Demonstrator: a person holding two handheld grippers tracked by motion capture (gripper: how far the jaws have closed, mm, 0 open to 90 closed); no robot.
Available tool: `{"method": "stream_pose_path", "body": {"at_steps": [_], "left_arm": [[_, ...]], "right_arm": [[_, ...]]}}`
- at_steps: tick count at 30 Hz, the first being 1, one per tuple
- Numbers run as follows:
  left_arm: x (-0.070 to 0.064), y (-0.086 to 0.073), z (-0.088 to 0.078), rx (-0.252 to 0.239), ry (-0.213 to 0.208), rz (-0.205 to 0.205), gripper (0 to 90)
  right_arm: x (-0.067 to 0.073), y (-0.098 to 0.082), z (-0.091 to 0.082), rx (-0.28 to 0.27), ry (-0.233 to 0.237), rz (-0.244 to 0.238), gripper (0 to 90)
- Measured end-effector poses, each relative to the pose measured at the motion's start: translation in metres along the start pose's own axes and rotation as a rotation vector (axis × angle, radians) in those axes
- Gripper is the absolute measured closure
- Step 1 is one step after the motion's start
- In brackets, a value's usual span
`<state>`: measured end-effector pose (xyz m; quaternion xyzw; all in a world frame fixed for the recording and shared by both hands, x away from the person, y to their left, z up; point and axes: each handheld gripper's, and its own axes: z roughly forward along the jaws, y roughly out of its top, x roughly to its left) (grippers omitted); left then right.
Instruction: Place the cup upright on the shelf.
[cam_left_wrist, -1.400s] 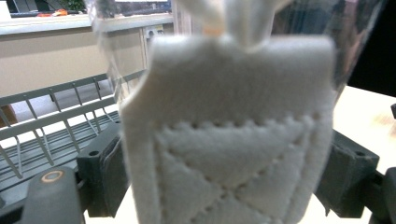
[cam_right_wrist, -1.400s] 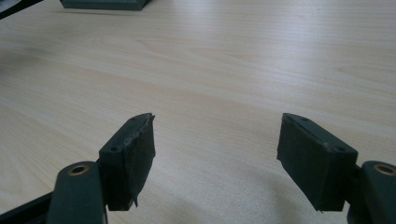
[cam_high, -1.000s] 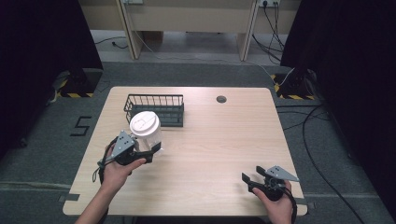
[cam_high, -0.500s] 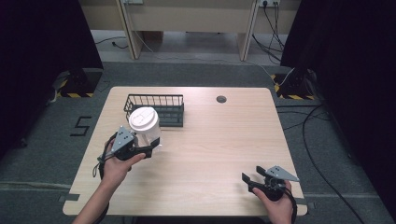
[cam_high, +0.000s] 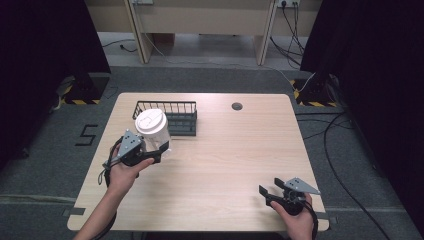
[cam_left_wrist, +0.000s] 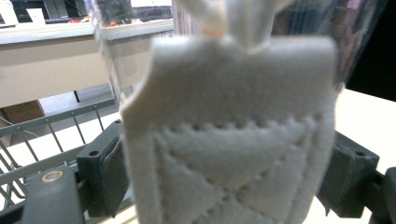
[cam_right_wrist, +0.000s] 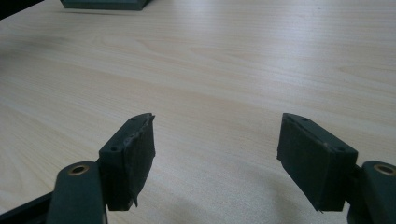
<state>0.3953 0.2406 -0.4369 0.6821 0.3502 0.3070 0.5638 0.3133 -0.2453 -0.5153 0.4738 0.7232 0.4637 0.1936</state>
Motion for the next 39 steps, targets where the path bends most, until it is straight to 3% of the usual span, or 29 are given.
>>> {"method": "stream_pose_path", "body": {"at_steps": [39], "left_arm": [[0.015, 0.017, 0.016, -0.009, 0.036, 0.009, 17.6]], "right_arm": [[0.0, 0.0, 0.0, 0.004, 0.004, 0.013, 28.1]]}}
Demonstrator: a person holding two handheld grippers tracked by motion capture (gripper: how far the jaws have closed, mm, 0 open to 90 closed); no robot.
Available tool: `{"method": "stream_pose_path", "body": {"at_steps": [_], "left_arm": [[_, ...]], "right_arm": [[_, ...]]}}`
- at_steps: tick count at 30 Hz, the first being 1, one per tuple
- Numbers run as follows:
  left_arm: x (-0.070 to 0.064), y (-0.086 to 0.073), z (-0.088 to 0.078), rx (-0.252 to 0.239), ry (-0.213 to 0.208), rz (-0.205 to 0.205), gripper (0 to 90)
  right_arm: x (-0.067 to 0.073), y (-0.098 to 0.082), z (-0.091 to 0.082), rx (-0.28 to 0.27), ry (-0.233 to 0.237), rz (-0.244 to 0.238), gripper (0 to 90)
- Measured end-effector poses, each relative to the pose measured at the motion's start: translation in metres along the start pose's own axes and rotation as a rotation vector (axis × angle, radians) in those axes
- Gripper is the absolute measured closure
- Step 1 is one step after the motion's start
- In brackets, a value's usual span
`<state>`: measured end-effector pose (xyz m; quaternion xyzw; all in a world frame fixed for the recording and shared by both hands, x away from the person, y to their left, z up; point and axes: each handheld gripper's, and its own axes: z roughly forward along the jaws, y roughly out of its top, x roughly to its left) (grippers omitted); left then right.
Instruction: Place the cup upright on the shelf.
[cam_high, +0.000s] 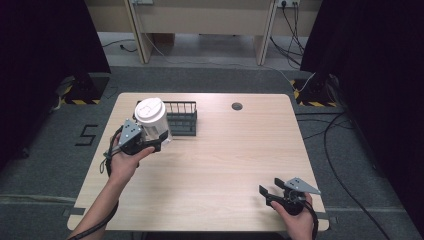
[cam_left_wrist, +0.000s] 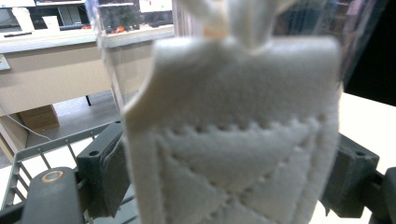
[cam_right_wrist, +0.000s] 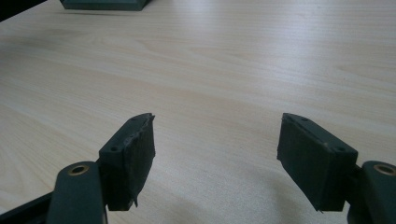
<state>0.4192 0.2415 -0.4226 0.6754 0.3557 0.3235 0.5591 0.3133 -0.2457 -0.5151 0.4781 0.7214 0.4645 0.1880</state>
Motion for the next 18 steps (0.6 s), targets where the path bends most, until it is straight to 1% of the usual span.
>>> {"method": "stream_pose_path", "body": {"at_steps": [18], "left_arm": [[0.0063, 0.0091, 0.0076, -0.011, 0.02, 0.004, 17.5]], "right_arm": [[-0.0002, 0.0, 0.0002, -0.001, 0.0, -0.001, 28.1]]}}
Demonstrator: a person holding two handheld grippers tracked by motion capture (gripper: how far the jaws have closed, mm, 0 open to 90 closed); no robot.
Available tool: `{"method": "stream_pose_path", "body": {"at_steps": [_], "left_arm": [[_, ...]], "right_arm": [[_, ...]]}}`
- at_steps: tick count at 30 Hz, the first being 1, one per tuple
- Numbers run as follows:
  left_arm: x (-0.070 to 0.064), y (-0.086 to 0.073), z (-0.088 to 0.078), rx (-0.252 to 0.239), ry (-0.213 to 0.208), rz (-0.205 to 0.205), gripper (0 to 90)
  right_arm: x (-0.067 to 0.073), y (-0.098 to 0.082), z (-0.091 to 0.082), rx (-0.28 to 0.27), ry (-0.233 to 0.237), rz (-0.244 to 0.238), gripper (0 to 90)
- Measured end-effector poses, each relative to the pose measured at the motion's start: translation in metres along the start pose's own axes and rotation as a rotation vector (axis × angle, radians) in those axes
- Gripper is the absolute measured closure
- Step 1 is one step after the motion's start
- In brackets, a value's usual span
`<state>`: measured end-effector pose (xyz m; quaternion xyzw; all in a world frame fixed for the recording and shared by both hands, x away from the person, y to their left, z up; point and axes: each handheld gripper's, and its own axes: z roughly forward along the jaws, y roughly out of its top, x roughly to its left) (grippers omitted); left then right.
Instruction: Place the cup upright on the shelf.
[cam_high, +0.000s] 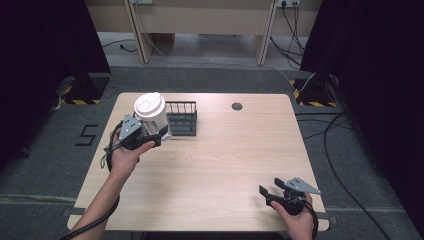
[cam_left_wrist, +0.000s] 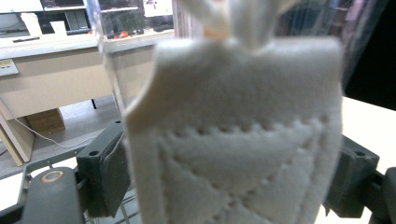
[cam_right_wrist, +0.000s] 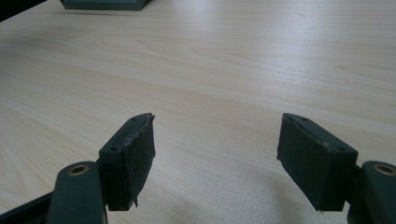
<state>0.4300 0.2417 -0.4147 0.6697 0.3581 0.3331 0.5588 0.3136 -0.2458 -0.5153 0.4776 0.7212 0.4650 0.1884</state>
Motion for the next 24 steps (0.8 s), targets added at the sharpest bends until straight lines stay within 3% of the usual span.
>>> {"method": "stream_pose_path", "body": {"at_steps": [24], "left_arm": [[0.013, 0.008, 0.011, -0.004, 0.031, -0.004, 17.5]], "right_arm": [[0.0, 0.0, 0.0, 0.0, 0.0, 0.003, 28.1]]}}
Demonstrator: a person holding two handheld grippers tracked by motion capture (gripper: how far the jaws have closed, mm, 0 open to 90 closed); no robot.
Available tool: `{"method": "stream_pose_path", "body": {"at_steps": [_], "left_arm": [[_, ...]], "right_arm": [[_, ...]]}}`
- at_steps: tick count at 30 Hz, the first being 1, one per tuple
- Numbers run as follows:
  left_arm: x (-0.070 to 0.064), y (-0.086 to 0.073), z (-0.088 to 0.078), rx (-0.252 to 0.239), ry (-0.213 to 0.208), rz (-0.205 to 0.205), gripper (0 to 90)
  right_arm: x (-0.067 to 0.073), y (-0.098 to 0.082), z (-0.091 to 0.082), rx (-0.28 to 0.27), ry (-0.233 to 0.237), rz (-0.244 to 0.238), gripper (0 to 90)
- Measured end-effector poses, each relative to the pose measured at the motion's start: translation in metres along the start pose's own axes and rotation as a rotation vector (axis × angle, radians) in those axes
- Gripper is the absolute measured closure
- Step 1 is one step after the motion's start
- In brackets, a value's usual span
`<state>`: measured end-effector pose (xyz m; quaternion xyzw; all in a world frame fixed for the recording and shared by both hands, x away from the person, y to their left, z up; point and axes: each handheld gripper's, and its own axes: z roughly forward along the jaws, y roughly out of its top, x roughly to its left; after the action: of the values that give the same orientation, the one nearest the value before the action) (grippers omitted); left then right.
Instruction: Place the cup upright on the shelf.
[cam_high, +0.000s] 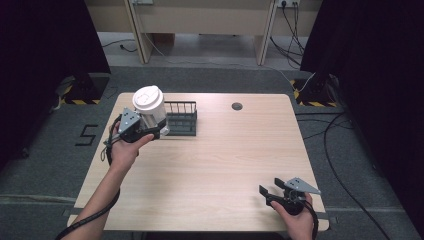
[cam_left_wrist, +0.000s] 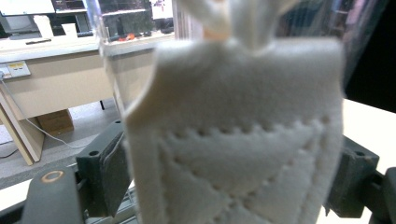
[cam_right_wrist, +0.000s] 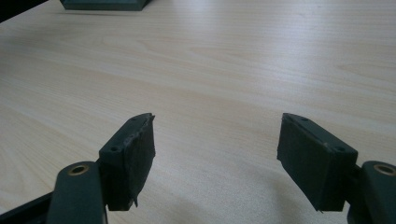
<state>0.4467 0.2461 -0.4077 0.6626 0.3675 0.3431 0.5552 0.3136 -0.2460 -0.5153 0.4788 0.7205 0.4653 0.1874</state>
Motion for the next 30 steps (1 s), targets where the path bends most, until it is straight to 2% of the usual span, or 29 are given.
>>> {"method": "stream_pose_path", "body": {"at_steps": [15, 30], "left_arm": [[0.009, 0.005, 0.007, -0.002, 0.03, 0.001, 17.6], [0.02, 0.005, 0.021, 0.016, 0.072, 0.008, 17.6]], "right_arm": [[-0.001, 0.0, 0.0, 0.0, 0.001, -0.002, 28.1], [-0.001, 0.0, 0.0, 0.001, 0.002, -0.001, 28.1]]}}
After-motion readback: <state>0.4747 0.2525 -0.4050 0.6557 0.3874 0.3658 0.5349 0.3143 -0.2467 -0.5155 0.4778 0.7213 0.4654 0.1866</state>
